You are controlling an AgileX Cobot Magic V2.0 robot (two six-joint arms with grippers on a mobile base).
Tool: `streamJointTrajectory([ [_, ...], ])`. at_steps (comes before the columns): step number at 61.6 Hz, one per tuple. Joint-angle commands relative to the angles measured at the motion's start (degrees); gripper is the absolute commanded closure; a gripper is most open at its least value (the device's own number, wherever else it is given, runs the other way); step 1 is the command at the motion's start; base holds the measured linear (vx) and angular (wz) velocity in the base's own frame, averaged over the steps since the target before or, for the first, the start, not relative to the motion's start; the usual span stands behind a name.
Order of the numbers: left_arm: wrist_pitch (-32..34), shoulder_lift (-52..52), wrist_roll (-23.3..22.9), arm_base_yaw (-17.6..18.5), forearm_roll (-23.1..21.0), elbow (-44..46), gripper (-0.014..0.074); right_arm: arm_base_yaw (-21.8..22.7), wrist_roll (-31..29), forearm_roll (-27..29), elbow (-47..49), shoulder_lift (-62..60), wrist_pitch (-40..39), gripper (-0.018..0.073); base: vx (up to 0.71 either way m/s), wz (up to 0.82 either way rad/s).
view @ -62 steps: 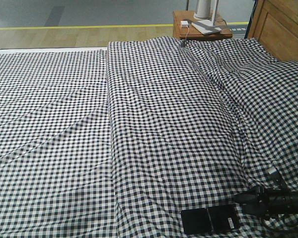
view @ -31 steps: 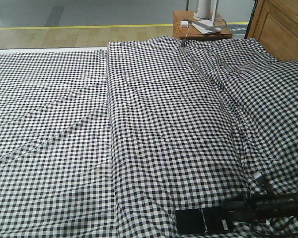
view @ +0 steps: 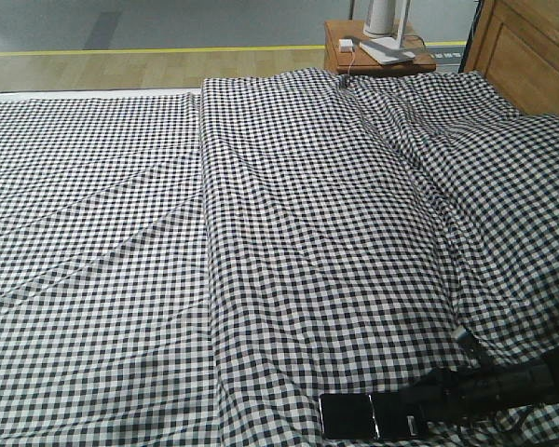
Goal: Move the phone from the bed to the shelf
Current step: 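Lower the right gripper onto the nearer black phone and close it, then lift the gripped black phone up off the bed with the right gripper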
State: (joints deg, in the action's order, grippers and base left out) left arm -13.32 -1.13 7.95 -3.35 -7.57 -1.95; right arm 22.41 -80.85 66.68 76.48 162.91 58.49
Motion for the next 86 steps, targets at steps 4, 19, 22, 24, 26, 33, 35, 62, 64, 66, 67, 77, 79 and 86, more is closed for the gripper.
streamJointTrajectory([
  [4,4.21,-0.31,-0.22,0.22,-0.36,-0.14,0.0596,-1.54,-0.60,-0.13,0.27,-2.66,3.20,0.0030,0.00,0.00],
  [19,4.21,-0.31,-0.22,0.22,-0.36,-0.14,0.0596,-5.21,-0.86,-0.07,0.27,-2.66,3.70,0.0030,0.00,0.00],
  [22,4.21,-0.31,-0.22,0.22,-0.36,-0.14,0.0596,-5.67,-0.86,-0.07,0.27,-2.66,4.23,0.0030,0.00,0.00],
  [24,4.21,-0.31,-0.22,0.22,-0.36,-0.14,0.0596,-6.04,-0.86,0.09,0.27,-2.66,4.70,0.0031,0.00,0.00],
  [26,4.21,-0.31,-0.22,0.22,-0.36,-0.14,0.0596,-6.04,-0.86,0.09,0.27,-2.66,5.17,0.0034,0.00,0.00],
  [33,4.21,-0.31,-0.22,0.22,-0.36,-0.14,0.0596,-6.05,-0.92,0.25,0.27,-2.66,6.79,0.0060,0.00,0.00],
  [35,4.21,-0.31,-0.22,0.22,-0.36,-0.14,0.0596,-6.05,-1.02,0.25,0.27,-2.66,7.00,0.0072,0.00,0.00],
  [62,4.21,-0.31,-0.22,0.22,-0.36,-0.14,0.0596,-5.94,-3.93,-0.39,0.27,-2.66,6.75,0.0551,0.00,0.00],
  [64,4.21,-0.31,-0.22,0.22,-0.36,-0.14,0.0596,-5.94,-3.93,-0.39,0.27,-2.66,6.75,0.0575,0.00,0.00],
  [66,4.21,-0.31,-0.22,0.22,-0.36,-0.14,0.0596,-5.94,-3.93,-0.32,0.27,-2.66,6.75,0.0573,0.00,0.00],
  [67,4.21,-0.31,-0.22,0.22,-0.36,-0.14,0.0596,-5.94,-3.93,-0.32,0.27,-2.66,6.75,0.0573,0.00,0.00],
  [77,4.21,-0.31,-0.22,0.22,-0.36,-0.14,0.0596,-5.94,-3.93,-0.38,0.27,-2.66,7.43,0.0571,0.00,0.00],
  [79,4.21,-0.31,-0.22,0.22,-0.36,-0.14,0.0596,-5.94,-3.93,-0.38,0.27,-2.81,7.75,0.0570,0.00,0.00],
  [86,4.21,-0.31,-0.22,0.22,-0.36,-0.14,0.0596,-5.94,-3.93,-0.38,0.27,-3.67,9.75,0.0568,0.00,0.00],
])
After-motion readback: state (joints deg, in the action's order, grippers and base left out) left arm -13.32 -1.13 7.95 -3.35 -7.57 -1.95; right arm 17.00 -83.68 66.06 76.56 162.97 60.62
